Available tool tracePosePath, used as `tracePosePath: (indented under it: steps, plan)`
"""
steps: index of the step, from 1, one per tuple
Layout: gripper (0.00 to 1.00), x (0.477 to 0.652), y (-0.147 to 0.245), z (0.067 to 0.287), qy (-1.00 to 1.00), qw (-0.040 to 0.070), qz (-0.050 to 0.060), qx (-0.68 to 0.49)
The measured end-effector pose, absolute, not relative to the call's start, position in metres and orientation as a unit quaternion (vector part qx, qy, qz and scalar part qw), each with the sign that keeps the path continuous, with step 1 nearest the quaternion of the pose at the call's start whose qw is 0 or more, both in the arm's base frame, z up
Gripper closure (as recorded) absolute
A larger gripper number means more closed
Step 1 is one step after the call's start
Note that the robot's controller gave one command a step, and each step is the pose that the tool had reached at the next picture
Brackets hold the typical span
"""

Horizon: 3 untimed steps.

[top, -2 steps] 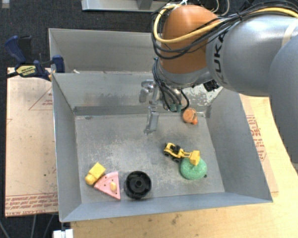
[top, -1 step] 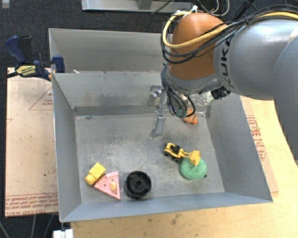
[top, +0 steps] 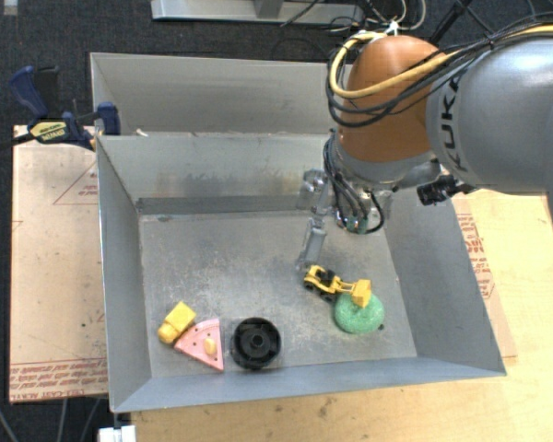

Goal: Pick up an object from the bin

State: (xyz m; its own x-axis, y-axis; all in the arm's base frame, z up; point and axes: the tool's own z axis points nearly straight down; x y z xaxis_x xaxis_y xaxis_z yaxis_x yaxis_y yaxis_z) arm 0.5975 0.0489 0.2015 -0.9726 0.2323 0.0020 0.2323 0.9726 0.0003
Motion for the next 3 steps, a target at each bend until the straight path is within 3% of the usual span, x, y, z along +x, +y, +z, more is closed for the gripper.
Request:
tracePosePath:
  steps: [1, 2, 3]
  plan:
    - [0.0, 0.605, 0.034, 0.187, -0.988, -0.003, -0.001, -0.155]
    - [0.0, 0.577, 0.018, 0.156, -0.986, -0.002, 0.0, -0.164]
    - [0.0, 0.562, -0.005, 0.114, -0.987, -0.002, -0.001, -0.161]
